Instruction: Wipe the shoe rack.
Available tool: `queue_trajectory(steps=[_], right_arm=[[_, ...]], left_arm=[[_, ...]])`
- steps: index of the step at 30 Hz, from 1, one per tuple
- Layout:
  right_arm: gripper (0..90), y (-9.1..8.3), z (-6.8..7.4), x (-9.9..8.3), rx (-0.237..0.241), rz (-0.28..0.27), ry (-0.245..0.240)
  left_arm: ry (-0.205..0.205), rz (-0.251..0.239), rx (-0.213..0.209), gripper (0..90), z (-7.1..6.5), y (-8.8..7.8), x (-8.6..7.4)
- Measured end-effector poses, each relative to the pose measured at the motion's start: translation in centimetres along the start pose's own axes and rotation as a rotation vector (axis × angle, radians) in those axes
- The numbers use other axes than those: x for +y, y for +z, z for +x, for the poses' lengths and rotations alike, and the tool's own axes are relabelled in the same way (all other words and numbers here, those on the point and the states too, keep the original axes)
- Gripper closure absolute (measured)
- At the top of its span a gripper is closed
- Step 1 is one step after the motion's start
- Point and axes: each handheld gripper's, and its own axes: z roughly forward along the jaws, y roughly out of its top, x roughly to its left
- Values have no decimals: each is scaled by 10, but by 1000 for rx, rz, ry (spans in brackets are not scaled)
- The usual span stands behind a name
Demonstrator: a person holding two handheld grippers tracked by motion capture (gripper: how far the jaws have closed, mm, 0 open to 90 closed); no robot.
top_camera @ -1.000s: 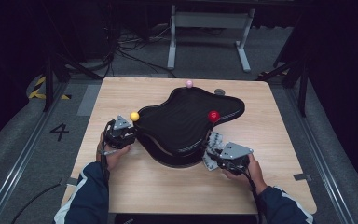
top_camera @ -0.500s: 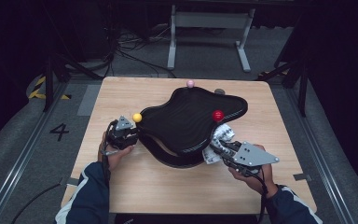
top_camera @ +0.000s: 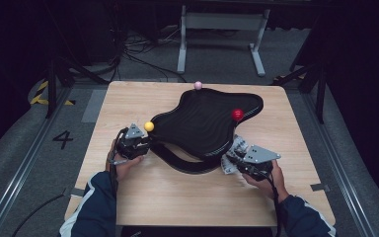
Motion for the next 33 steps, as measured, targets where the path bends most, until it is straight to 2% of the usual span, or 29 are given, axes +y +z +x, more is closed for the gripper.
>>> queue_trajectory(steps=[2,5,7,9,10,12,15,22,23,26,28,30,33], right_arm=[[789,8,-1,-8,-7,43,-1],[788,15,-5,-15,-8,66,22],[787,16,-8,-16,-4,62,44],[787,14,-8,-15,-13,57,44],[787,12,-8,-13,-13,49,43],[786,4,-8,-5,-14,11,46],[785,-10,-9,11,-33,-76,59],[783,-38,-8,49,-105,-255,15],[783,-39,-8,51,-111,-262,12],[784,-33,-9,53,-119,-259,7],[785,-28,-11,50,-103,-248,18],[786,-20,-13,43,-90,-204,34],[786,-6,-13,31,-82,-133,22]], left_arm=[[1,1,-1,736,0,0,0],[-2,3,-12,736,0,-1,-1],[0,3,-22,735,-1,-2,-1],[14,7,-22,735,-3,-3,-1],[5,3,-23,735,-4,-3,-2],[22,8,-28,735,-4,-4,-2],[15,6,-34,735,-6,-3,-3],[27,8,-39,735,-6,-2,-2],[26,7,-41,735,-6,-2,-2],[24,6,-43,736,-7,-2,-2],[29,7,-48,736,-7,-2,-2],[43,7,-53,736,-7,-1,-1],[39,8,-61,736,-8,0,-1]])
